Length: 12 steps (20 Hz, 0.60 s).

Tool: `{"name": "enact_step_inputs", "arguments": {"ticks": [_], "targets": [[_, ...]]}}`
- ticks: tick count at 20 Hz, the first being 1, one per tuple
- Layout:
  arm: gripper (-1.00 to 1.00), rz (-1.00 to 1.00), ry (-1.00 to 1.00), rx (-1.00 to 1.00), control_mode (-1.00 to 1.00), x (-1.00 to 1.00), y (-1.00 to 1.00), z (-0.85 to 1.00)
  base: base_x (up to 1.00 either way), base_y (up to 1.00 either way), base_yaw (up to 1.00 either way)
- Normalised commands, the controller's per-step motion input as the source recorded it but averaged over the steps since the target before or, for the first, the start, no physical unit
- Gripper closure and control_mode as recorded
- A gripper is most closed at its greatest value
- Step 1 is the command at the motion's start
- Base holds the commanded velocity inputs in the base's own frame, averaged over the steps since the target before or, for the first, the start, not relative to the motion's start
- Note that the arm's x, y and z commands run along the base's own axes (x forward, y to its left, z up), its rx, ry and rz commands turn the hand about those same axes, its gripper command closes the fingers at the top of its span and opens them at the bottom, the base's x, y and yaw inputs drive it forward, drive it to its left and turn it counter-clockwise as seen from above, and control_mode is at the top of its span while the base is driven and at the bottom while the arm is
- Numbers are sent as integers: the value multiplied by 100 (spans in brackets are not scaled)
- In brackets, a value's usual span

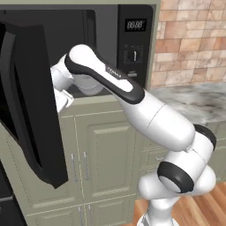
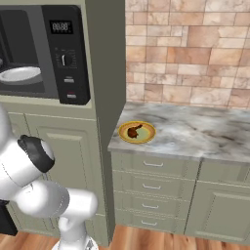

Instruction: Pick the chicken drumstick from the counter and place it in the microwave. Then turn on the microwave.

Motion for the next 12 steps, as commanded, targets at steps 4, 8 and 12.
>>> {"name": "enact_step_inputs", "arguments": {"ticks": [4,8,12], "targets": [[-100,-3,0,0,-100,-12,-40,0,0,0,0],[-100,1,0,0,-100,-11,-33,0,0,0,0],[-100,0,-5,0,-100,-34,-24,0,0,0,0]]}}
